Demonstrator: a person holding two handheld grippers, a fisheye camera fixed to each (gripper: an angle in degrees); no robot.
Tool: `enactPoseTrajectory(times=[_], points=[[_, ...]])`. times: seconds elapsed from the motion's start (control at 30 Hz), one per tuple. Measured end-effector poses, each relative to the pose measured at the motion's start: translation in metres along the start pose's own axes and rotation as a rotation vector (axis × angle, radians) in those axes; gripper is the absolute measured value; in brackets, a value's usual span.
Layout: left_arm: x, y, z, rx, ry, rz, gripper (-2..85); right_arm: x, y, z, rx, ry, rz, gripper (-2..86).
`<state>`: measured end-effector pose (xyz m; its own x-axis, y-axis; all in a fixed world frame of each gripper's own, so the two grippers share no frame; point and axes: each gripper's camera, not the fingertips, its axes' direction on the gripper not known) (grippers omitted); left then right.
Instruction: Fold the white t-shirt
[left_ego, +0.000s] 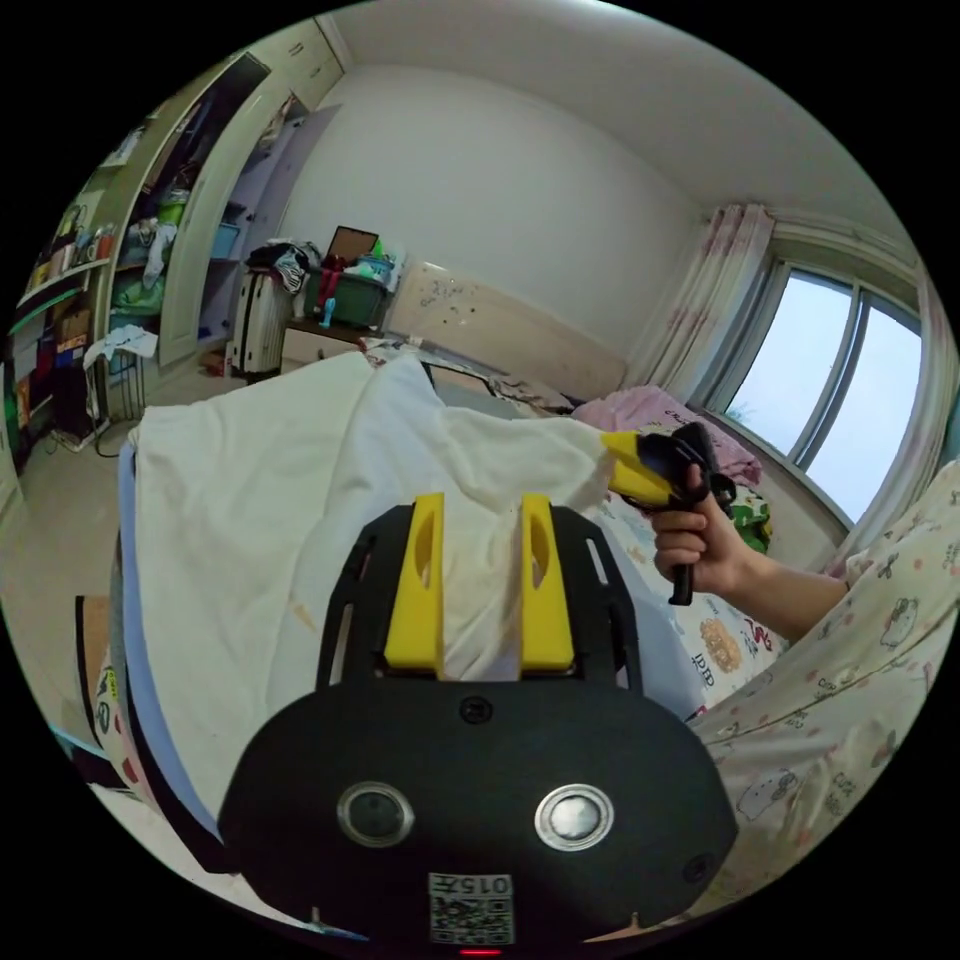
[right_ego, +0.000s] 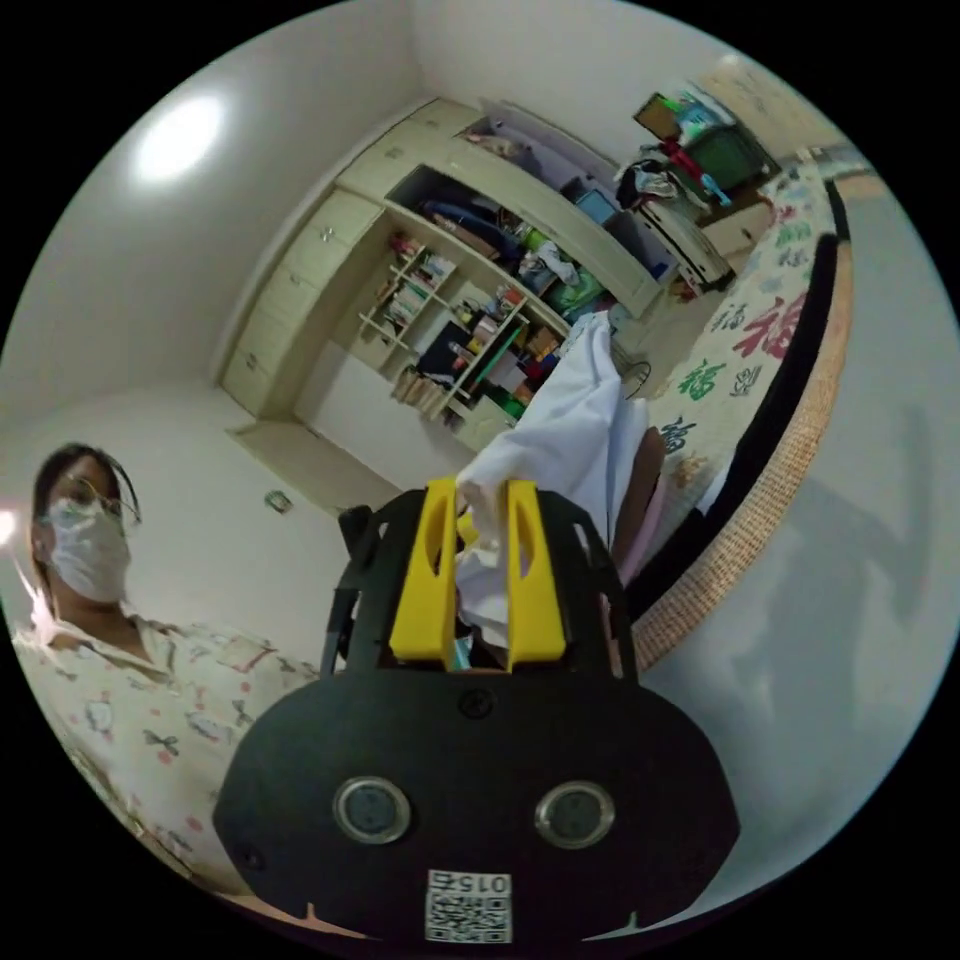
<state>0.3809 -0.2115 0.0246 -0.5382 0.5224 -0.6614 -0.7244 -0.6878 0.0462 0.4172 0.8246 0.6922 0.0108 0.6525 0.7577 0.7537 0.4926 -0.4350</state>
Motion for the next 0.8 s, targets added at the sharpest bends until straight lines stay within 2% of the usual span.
enactPoseTrajectory(times=[0.13, 0.2, 0.33, 0.4, 0.5, 0.63, 0.8], points=[[0.014, -0.029, 0.011, 0.062, 0.09, 0.121, 10.4, -0.095, -0.024, 0.072, 0.008, 0.055, -0.034, 3.0], [0.023, -0.04, 0.023, 0.093, 0.064, 0.171, 10.2, -0.133, -0.035, 0.107, 0.01, 0.031, -0.038, 2.5], [0.024, -0.06, 0.084, -0.098, 0.037, 0.236, 11.2, -0.224, -0.056, 0.199, 0.008, 0.002, -0.04, 1.9], [0.014, -0.061, 0.097, -0.122, 0.017, 0.206, 10.1, -0.266, -0.061, 0.242, -0.007, 0.03, -0.061, 1.8], [-0.015, -0.059, 0.095, -0.054, 0.11, 0.118, 6.2, -0.329, -0.067, 0.307, 0.009, 0.008, -0.073, 1.7], [-0.051, -0.051, 0.081, 0.007, 0.26, 0.028, 0.9, -0.427, -0.074, 0.393, 0.029, 0.073, -0.13, 1.5], [-0.073, -0.054, 0.021, 0.2, 0.189, -0.01, -0.6, -0.542, -0.078, 0.46, 0.112, 0.178, -0.179, 1.2]])
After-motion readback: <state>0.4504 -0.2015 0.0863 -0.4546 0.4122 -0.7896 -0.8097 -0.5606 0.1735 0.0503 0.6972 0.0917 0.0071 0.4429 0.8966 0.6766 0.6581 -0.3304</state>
